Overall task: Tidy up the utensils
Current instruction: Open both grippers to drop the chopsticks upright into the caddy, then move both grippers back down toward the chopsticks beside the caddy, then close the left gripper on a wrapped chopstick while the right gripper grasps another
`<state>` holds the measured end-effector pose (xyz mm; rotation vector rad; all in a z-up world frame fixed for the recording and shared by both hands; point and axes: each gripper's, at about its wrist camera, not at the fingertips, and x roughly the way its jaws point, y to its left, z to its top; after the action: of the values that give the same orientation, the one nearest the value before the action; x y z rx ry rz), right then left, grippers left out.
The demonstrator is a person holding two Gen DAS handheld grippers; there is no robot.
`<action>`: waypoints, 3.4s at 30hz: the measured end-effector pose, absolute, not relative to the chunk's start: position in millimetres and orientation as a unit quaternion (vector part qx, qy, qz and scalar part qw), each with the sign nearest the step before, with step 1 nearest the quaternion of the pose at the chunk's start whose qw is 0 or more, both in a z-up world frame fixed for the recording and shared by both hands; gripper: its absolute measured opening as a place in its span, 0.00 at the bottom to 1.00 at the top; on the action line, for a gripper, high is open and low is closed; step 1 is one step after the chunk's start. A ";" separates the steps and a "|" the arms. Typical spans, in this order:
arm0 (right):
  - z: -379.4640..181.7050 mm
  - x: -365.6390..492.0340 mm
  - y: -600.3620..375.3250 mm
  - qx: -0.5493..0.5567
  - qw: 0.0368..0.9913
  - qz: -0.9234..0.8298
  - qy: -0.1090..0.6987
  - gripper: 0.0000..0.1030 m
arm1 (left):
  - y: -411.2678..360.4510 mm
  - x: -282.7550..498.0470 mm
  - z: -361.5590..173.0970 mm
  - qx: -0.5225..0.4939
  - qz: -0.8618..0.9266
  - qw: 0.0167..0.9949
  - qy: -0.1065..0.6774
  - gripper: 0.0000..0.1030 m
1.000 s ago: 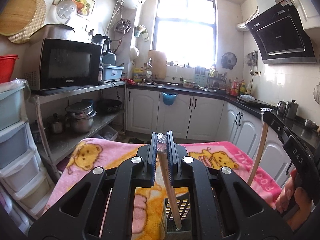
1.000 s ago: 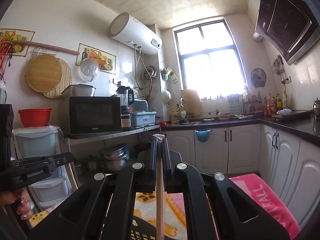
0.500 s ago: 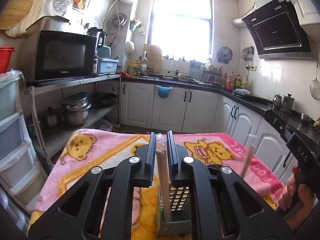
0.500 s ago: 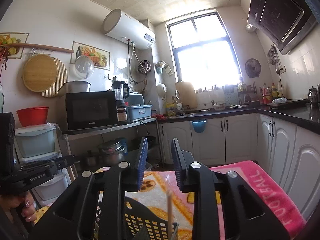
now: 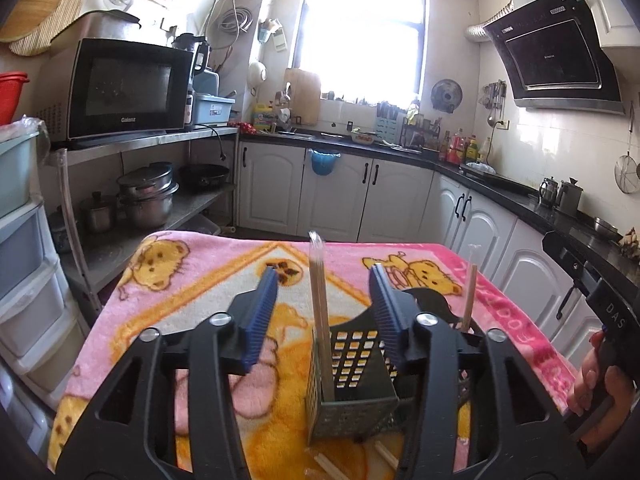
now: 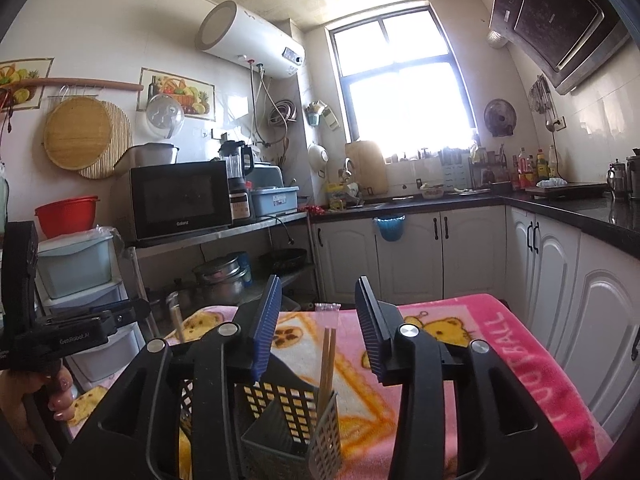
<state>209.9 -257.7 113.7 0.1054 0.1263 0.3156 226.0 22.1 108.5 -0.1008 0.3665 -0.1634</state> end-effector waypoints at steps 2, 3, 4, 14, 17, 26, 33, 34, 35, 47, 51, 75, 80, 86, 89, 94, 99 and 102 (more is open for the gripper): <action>112.5 206.1 -256.2 0.049 0.984 0.159 0.068 0.38 | 23.1 222.0 107.6 -0.050 -0.080 0.979 0.182 0.51; 112.0 204.4 -254.9 0.047 0.984 0.160 0.070 0.39 | 23.4 219.9 107.2 -0.051 -0.079 0.979 0.182 0.55; 111.7 203.2 -254.1 0.044 0.984 0.160 0.071 0.40 | 22.8 218.1 107.0 -0.051 -0.081 0.979 0.183 0.58; 103.4 180.5 -249.0 0.029 0.980 0.173 0.093 0.54 | 20.7 200.1 98.3 -0.043 -0.085 0.976 0.193 0.81; 101.3 173.3 -245.9 0.022 0.979 0.175 0.099 0.57 | 20.3 195.2 95.8 -0.045 -0.087 0.976 0.195 0.85; 92.6 162.5 -238.4 0.009 0.974 0.185 0.132 0.63 | 26.0 182.6 86.2 -0.050 -0.083 0.973 0.209 0.89; 79.2 157.9 -230.8 -0.005 0.965 0.199 0.169 0.63 | 35.8 180.9 69.9 -0.059 -0.074 0.967 0.235 0.89; 77.0 157.1 -230.0 -0.006 0.964 0.200 0.174 0.63 | 37.6 180.9 66.6 -0.060 -0.072 0.966 0.240 0.89; 74.6 156.2 -229.0 -0.008 0.963 0.202 0.179 0.63 | 38.9 180.6 65.2 -0.061 -0.071 0.966 0.243 0.89; 52.7 152.5 -219.1 -0.023 0.949 0.215 0.231 0.63 | 47.4 183.6 34.2 -0.064 -0.071 0.950 0.298 0.89; 47.2 156.2 -217.6 -0.027 0.943 0.217 0.250 0.63 | 50.0 187.6 20.8 -0.072 -0.073 0.940 0.325 0.75; -13.0 206.0 -205.6 0.001 0.891 0.219 0.398 0.51 | 43.3 219.5 -46.2 -0.111 -0.127 0.875 0.453 0.42; -22.9 221.0 -202.4 0.018 0.882 0.215 0.419 0.48 | 42.9 226.0 -48.0 -0.110 -0.127 0.875 0.455 0.41; -30.6 232.4 -205.0 0.042 0.876 0.208 0.434 0.43 | 37.5 228.4 -48.4 -0.098 -0.120 0.879 0.452 0.26; -31.9 236.4 -205.1 0.052 0.873 0.206 0.439 0.40 | 33.0 227.5 -47.1 -0.099 -0.133 0.877 0.450 0.12; -34.2 241.5 -208.2 0.067 0.869 0.205 0.445 0.34 | 23.8 226.8 -50.5 -0.084 -0.133 0.879 0.450 0.04; -36.9 244.8 -215.3 0.082 0.865 0.202 0.452 0.19 | 33.4 227.5 -53.1 -0.104 -0.134 0.877 0.449 0.01; -35.2 242.5 -221.8 0.084 0.866 0.205 0.448 0.11 | 39.1 224.0 -48.8 -0.109 -0.132 0.882 0.440 0.00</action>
<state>242.5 -221.8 -35.2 0.1763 0.9385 0.4299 224.0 39.1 -48.8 -0.2263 0.9160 -0.2755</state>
